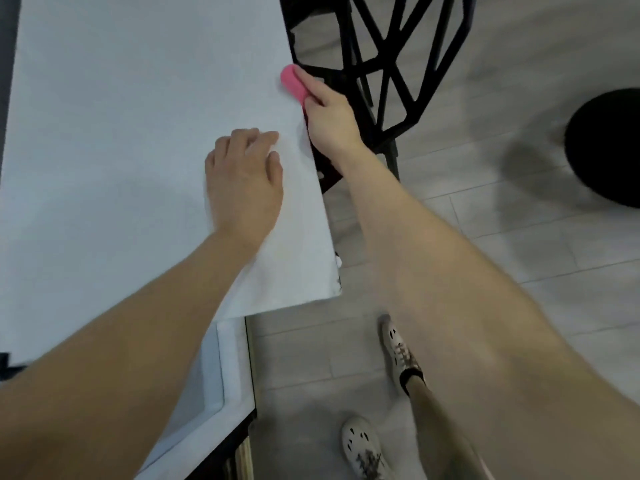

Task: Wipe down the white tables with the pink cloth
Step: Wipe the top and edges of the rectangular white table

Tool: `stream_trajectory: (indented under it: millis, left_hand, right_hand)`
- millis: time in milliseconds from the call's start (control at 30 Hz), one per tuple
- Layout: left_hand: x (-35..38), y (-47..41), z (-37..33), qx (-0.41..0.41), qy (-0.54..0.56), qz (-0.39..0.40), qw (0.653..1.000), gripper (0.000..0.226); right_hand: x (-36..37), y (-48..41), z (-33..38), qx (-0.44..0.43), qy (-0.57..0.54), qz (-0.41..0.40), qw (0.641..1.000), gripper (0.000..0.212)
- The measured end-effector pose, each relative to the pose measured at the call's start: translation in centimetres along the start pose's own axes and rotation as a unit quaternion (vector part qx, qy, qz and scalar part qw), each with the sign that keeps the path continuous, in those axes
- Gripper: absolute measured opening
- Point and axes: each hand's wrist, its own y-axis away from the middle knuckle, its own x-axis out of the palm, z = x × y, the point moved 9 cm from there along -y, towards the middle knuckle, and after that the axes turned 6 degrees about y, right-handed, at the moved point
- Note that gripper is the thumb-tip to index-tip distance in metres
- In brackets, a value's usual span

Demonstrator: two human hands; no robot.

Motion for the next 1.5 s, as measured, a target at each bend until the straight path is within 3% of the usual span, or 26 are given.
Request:
stream_trajectory:
  millis: [167,300,533,600,767,833,933,1000,1067,1133,1200,1233,1333,1367,1433,1467,1500]
  left_hand:
    - [-0.8,6.2,-0.1,0.003,0.056,0.179,0.982,0.055]
    - [-1.8,12.3,1.4,0.01,0.012,0.27,0.963,0.069]
    - [-1.0,12.9,1.4,0.007,-0.036,0.291,0.956,0.069]
    - [-0.8,12.9,1.4,0.017,-0.043,0.292,0.955,0.069]
    - [0.0,12.8,1.5,0.029,-0.058,0.292,0.954,0.069]
    - [0.1,12.8,1.5,0.032,-0.056,0.289,0.955,0.069]
    - [-0.2,12.4,1.1,0.024,-0.055,0.318,0.946,0.072]
    - [-1.0,12.8,0.5,0.009,-0.046,0.36,0.932,0.075]
    - [-2.5,14.6,-0.6,-0.01,0.03,0.373,0.927,0.064]
    - [-5.5,18.3,-1.3,-0.065,0.2,0.323,0.923,0.049]
    - [-8.7,23.9,-0.8,-0.168,0.36,0.231,0.888,0.046]
    - [-9.7,27.0,-0.4,-0.236,0.437,0.195,0.846,0.051]
    - [-10.3,34.6,-1.6,-0.408,0.637,0.174,0.631,0.071]
    - [-10.5,35.2,-2.3,-0.418,0.676,0.161,0.585,0.071]
    - [-11.6,34.2,-2.5,-0.408,0.736,0.089,0.532,0.057]
    - [-12.4,33.2,-2.2,-0.405,0.752,0.041,0.519,0.048]
    - [-13.1,32.1,-1.5,-0.407,0.745,-0.009,0.528,0.037]
  right_hand:
    - [0.1,16.2,-2.2,-0.019,-0.049,-0.01,0.999,0.051]
    - [-0.8,28.6,-5.7,-0.008,-0.057,-0.035,0.998,0.054]
    - [-0.5,13.7,-2.5,0.013,-0.018,-0.025,0.999,0.054]
    - [-0.4,13.0,-2.4,0.024,-0.015,-0.02,0.999,0.055]
    - [-1.3,25.1,-5.3,0.028,0.023,-0.025,0.999,0.059]
    - [-1.7,30.6,-7.1,0.035,0.052,0.017,0.998,0.06]
    - [-0.2,36.8,-8.5,0.078,0.17,0.151,0.971,0.056]
    - [-0.5,38.7,-7.2,0.109,0.199,0.148,0.963,0.046]
    - [-2.0,39.3,-4.5,0.138,0.197,0.1,0.966,0.031]
    - [-3.4,38.9,-1.3,0.146,0.185,0.061,0.97,0.021]
    - [-4.3,38.5,1.8,0.149,0.14,0.05,0.978,0.015]
    - [-4.3,38.4,3.3,0.153,0.116,0.055,0.98,0.016]
    - [-2.4,37.8,6.7,0.175,-0.002,0.109,0.979,0.017]
    - [-1.3,37.3,7.8,0.175,-0.036,0.133,0.975,0.018]
    - [1.0,36.1,9.6,0.16,-0.041,0.18,0.97,0.02]
    - [2.3,35.3,10.2,0.152,-0.02,0.199,0.968,0.019]
    - [3.3,34.4,10.7,0.143,0.005,0.212,0.967,0.019]
